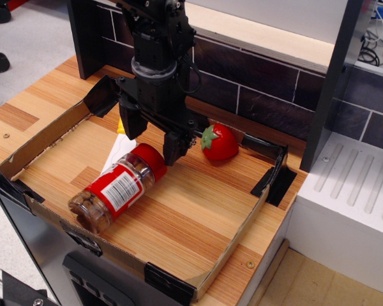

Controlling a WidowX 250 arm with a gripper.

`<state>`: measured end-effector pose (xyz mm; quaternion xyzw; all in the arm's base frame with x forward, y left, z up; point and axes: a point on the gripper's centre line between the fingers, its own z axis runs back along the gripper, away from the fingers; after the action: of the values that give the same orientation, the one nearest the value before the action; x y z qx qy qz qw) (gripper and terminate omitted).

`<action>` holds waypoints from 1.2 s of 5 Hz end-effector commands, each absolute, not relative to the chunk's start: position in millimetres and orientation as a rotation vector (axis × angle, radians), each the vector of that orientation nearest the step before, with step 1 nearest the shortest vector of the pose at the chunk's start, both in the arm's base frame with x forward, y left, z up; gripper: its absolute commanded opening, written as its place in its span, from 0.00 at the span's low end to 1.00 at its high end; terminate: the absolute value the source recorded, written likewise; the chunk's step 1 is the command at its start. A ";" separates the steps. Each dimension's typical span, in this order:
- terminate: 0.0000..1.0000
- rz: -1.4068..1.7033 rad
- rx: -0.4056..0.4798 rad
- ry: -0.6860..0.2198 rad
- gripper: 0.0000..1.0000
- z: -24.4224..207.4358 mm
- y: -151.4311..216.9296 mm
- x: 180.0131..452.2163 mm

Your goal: Upright basil bottle

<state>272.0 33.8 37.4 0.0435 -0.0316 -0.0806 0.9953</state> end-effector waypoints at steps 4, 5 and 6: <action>0.00 -0.126 0.143 -0.128 1.00 16.2 31.0 261.3; 0.00 -0.130 0.147 -0.132 0.00 13.2 30.1 262.5; 0.00 -0.123 0.139 -0.153 0.00 24.3 29.9 266.4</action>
<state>259.4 30.2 10.8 0.0641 -0.0463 -0.0613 0.9950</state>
